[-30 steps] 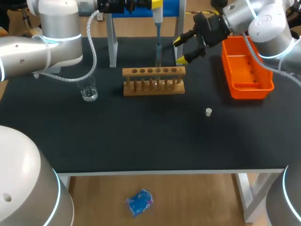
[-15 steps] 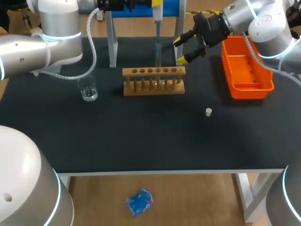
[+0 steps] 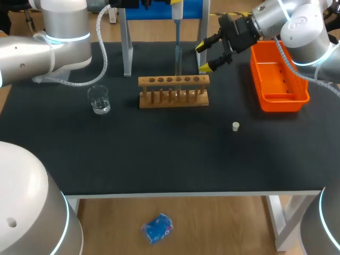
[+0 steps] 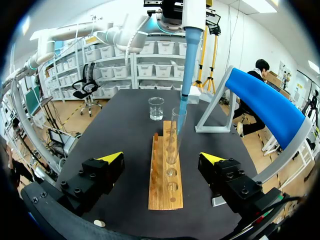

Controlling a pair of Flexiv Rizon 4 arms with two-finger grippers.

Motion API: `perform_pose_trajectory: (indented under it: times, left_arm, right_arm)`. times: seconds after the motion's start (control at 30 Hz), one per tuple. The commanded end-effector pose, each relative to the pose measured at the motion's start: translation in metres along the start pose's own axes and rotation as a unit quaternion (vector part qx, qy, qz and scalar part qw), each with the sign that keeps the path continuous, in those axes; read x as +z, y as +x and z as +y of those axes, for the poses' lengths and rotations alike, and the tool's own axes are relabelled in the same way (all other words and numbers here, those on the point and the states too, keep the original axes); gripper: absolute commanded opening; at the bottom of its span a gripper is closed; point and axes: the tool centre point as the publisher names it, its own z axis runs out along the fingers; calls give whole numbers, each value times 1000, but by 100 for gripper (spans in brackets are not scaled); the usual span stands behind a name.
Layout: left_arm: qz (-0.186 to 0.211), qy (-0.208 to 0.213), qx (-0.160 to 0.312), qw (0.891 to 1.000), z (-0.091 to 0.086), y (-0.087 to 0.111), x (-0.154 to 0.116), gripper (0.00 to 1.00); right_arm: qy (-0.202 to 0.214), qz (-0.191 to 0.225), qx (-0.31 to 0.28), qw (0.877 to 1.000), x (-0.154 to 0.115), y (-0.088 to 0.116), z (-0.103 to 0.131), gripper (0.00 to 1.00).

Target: Invert the test tube, pick up the pipette, mount the tip to pipette, aspirate from beaker and dispense into the tube, eject the tip, return the pipette, and cap with the stopper.

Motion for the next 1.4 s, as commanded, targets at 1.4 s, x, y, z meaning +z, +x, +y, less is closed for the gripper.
perform_pose_trajectory:
  times: [1.4]
  left_arm:
    - [-6, -20, 40, 999, -79, 14, 7, 0]
  right_arm:
    - [0, 0, 0, 1000, 0, 0, 0, 100]
